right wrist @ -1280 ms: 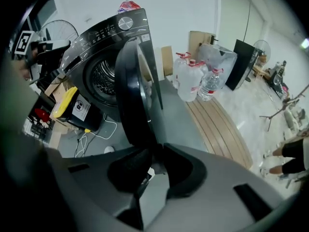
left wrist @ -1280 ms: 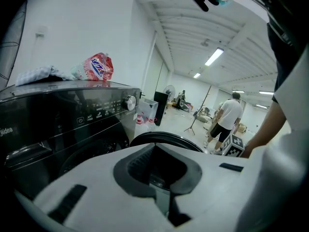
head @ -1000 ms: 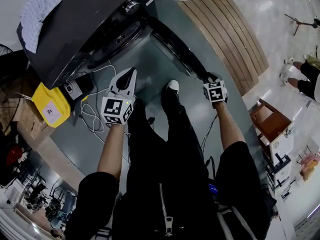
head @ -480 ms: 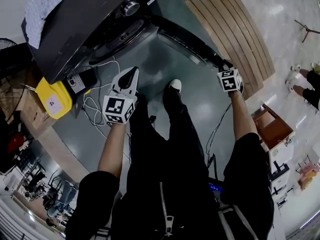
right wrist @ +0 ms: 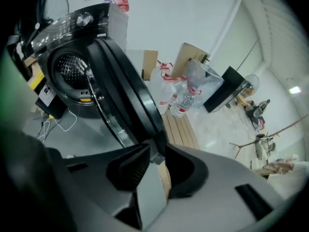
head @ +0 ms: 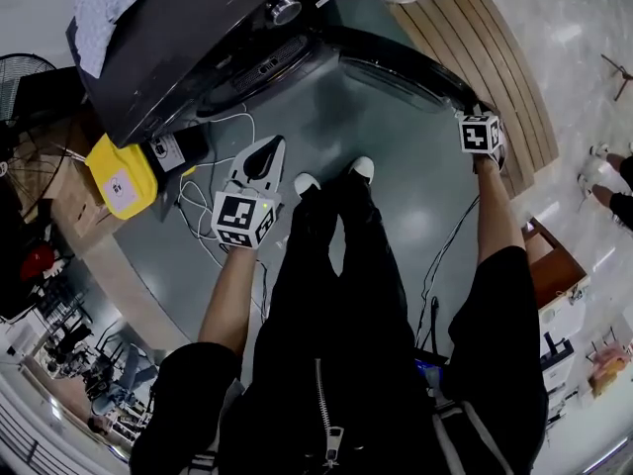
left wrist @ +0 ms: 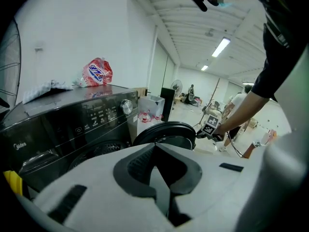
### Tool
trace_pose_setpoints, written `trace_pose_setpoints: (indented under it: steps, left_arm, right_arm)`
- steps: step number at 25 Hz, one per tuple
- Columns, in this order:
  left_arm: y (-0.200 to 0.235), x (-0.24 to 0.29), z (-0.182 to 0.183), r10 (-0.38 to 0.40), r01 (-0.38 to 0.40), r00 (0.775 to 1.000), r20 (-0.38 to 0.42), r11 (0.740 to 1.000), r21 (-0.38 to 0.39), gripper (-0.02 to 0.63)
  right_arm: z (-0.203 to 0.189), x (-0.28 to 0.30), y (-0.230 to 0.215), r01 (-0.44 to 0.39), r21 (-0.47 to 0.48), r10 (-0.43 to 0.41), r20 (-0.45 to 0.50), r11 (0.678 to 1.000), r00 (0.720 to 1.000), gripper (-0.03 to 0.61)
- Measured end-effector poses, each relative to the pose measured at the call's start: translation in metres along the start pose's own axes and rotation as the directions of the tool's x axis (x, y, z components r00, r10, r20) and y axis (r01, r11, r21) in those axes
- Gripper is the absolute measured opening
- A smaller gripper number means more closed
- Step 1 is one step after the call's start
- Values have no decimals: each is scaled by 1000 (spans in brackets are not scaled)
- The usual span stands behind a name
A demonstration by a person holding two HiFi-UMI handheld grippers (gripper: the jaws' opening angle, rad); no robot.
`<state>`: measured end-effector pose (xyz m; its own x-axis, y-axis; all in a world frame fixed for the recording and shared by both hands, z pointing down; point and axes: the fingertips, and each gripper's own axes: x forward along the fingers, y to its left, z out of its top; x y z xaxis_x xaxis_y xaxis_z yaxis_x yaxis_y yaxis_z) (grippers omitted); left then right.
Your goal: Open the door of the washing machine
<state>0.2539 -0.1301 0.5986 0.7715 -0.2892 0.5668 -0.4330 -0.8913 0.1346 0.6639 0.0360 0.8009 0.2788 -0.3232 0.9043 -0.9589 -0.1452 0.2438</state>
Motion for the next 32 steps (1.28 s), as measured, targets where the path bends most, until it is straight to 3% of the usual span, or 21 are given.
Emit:
trace_pose_setpoints:
  steps: [3, 4, 6, 9, 12, 15, 19, 28, 32]
  left_arm:
    - [9, -18, 8, 27, -27, 999, 32, 1000, -14, 2]
    - [12, -26, 11, 39, -38, 998, 47, 999, -25, 2]
    - [18, -43, 15, 64, -61, 995, 79, 997, -45, 2]
    - [32, -78, 13, 112, -102, 988, 109, 991, -87, 2]
    - [44, -117, 4, 158, -144, 980, 123, 982, -119, 2]
    - [53, -149, 7, 193, -175, 967, 167, 977, -120, 2]
    - [71, -190, 18, 245, -220, 940, 239, 967, -127, 2]
    - [107, -265, 45, 309, -281, 877, 367, 951, -129, 2]
    - [113, -284, 50, 310, -284, 863, 400, 951, -125, 2]
  right_arm:
    - [14, -19, 23, -12, 51, 10, 53, 999, 999, 88]
    - [19, -29, 41, -30, 60, 25, 84, 998, 996, 40]
    - [34, -51, 82, -91, 84, 78, 145, 992, 986, 4]
    - [62, -92, 153, -216, 121, 187, 219, 969, 958, 3]
    - [96, -144, 225, -309, 75, 274, 302, 948, 913, 3]
    - [137, -194, 272, -365, 3, 333, 405, 931, 852, 3]
    - [195, -265, 313, -406, -83, 383, 544, 910, 747, 2]
    - [279, -406, 355, -410, -224, 428, 740, 884, 519, 2]
    - [290, -444, 373, -388, -274, 443, 766, 880, 465, 2]
